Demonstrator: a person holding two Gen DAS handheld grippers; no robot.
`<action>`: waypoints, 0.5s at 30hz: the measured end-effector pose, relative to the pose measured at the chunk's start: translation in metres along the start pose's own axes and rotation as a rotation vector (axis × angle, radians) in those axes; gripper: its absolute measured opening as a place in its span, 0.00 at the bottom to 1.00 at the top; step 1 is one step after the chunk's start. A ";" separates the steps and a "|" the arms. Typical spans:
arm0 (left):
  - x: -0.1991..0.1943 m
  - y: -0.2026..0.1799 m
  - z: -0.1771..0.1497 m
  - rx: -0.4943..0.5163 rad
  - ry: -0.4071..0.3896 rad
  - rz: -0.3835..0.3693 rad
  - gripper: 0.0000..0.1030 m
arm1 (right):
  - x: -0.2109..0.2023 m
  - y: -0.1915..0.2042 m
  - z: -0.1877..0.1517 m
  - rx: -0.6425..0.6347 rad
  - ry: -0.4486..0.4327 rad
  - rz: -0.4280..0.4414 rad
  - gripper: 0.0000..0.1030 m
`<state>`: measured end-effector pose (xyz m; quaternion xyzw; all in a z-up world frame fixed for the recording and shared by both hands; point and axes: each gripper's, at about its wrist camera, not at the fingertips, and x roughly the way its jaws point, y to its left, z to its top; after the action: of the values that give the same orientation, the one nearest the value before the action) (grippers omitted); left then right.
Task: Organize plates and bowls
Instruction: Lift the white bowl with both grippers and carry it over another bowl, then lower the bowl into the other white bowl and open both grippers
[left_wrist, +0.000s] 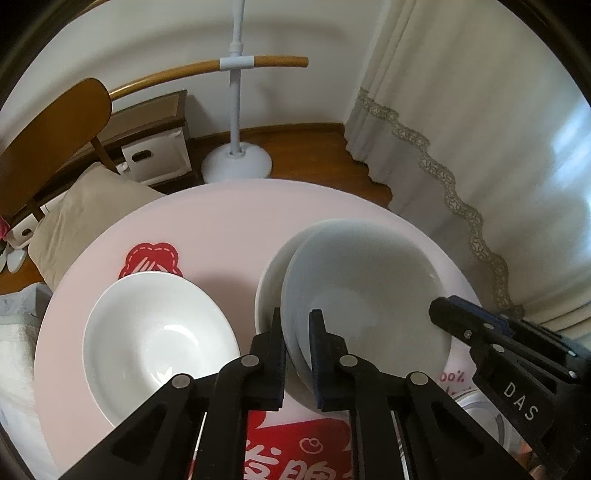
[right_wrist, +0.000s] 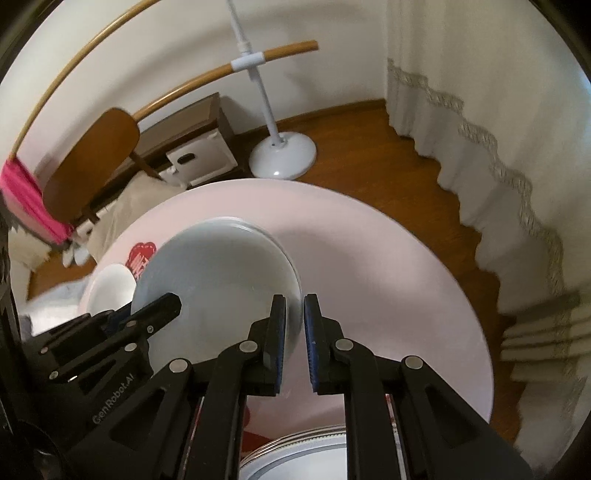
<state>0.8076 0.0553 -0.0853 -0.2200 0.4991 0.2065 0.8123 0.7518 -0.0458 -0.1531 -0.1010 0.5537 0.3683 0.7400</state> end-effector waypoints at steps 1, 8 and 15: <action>0.000 0.000 0.000 0.002 -0.001 0.000 0.07 | 0.001 -0.002 -0.002 0.013 0.004 0.011 0.12; -0.001 0.001 0.001 -0.007 0.006 0.001 0.08 | 0.005 -0.003 -0.004 0.023 0.014 0.041 0.12; -0.004 0.006 0.000 -0.024 0.015 -0.026 0.09 | 0.015 -0.015 0.000 0.084 0.052 0.115 0.14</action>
<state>0.8028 0.0602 -0.0824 -0.2375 0.4999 0.2002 0.8084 0.7636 -0.0501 -0.1703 -0.0476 0.5926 0.3841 0.7064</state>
